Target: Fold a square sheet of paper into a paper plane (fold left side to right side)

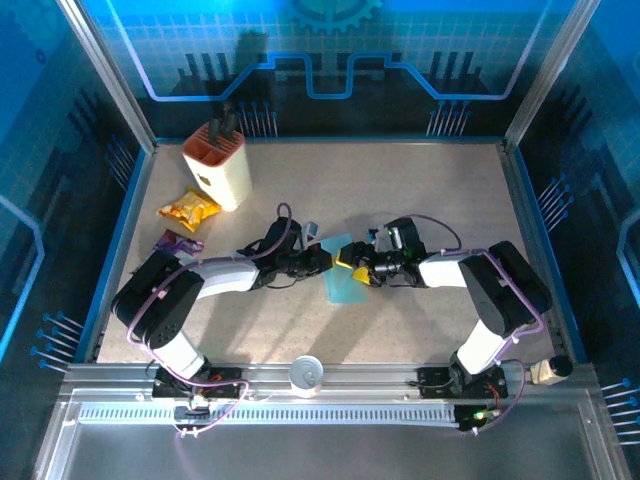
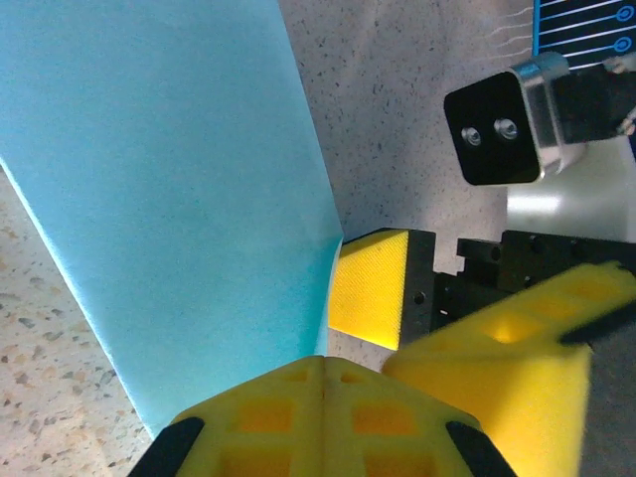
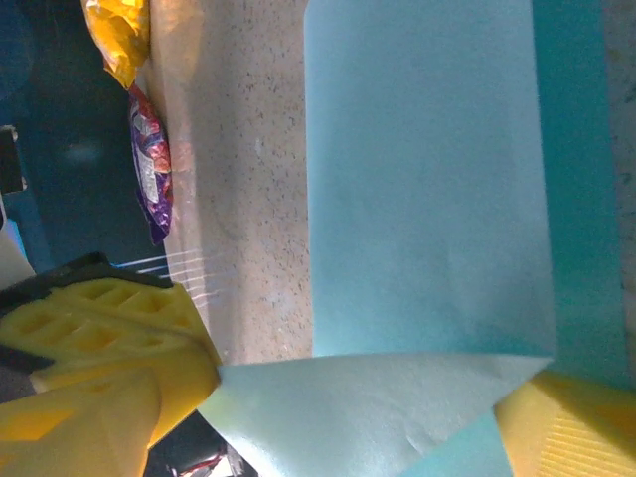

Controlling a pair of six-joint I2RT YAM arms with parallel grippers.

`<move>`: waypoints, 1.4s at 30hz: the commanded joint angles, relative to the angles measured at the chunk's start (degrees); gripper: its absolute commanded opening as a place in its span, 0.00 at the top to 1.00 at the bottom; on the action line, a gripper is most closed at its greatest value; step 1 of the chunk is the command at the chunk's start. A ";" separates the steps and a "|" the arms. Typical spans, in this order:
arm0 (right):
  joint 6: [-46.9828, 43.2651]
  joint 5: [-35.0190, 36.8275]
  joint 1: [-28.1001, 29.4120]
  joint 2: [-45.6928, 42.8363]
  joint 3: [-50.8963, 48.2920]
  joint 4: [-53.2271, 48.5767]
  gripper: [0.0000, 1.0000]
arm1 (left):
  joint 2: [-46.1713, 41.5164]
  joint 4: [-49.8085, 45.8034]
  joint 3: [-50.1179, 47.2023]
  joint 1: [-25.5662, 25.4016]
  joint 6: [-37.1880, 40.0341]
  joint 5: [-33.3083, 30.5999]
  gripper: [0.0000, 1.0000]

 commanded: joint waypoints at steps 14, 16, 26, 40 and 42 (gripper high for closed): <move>1.37 1.48 1.60 3.79 -0.19 5.76 0.53 | 4.91 -0.85 -3.25 0.45 -1.59 -5.10 0.73; 0.64 2.11 1.89 3.72 -0.19 4.73 0.59 | 5.33 -1.07 -3.04 0.58 -1.56 -5.12 0.72; -2.82 4.51 1.94 -1.72 -1.42 4.22 0.95 | -1.07 -1.31 -4.90 2.00 -1.02 -5.08 0.61; -6.25 2.56 -5.87 -28.65 -3.55 7.22 1.00 | -26.11 11.15 -12.82 7.61 -6.89 3.87 0.22; -5.52 1.97 -6.16 -31.71 -2.89 8.20 1.00 | -27.48 14.34 -12.27 7.59 -8.39 6.92 0.21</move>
